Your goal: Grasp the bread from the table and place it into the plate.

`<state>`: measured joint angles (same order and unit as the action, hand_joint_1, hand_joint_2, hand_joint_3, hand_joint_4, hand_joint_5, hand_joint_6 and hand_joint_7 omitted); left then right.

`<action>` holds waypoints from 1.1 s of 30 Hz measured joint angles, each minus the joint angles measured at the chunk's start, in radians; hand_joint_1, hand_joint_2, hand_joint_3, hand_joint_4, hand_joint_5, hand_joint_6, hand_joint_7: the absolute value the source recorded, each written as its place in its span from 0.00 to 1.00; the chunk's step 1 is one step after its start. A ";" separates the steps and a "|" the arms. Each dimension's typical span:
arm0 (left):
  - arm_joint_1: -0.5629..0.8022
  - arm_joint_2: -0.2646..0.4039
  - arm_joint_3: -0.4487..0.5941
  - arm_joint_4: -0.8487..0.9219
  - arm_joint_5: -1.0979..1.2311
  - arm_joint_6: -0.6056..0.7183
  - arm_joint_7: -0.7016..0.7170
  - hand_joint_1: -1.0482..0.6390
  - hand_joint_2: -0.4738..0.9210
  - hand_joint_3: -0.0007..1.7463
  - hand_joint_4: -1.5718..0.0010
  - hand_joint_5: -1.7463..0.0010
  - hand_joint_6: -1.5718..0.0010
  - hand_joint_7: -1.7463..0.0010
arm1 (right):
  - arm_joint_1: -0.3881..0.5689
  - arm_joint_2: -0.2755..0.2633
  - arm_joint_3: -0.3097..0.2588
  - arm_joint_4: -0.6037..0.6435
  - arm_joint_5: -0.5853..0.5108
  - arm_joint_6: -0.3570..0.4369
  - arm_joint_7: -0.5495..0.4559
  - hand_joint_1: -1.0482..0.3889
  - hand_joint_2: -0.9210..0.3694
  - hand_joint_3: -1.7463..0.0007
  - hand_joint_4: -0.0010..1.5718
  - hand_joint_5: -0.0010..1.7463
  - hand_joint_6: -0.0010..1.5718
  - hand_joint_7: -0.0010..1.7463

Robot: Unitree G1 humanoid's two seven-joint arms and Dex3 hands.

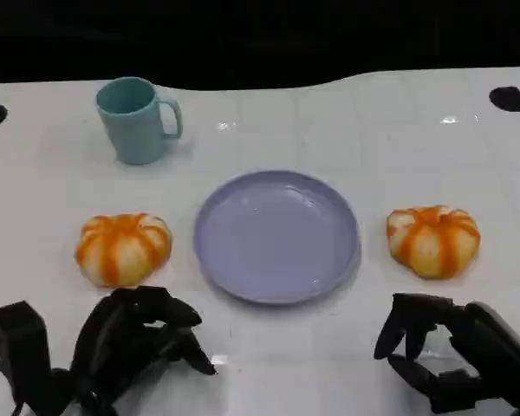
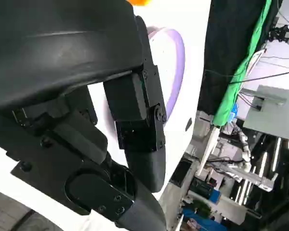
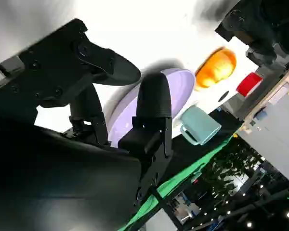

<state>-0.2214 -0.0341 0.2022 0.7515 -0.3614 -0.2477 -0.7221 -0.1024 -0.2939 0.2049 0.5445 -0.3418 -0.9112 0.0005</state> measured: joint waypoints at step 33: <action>-0.006 0.000 0.002 0.020 0.000 -0.014 -0.001 0.00 0.84 0.00 0.00 0.66 0.00 0.87 | -0.001 0.001 -0.038 -0.038 0.002 0.000 -0.012 0.64 0.31 0.47 0.37 0.86 0.39 0.66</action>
<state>-0.2271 -0.0340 0.2038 0.7711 -0.3611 -0.2618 -0.7235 -0.1036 -0.2928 0.1670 0.5067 -0.3394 -0.9108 -0.0117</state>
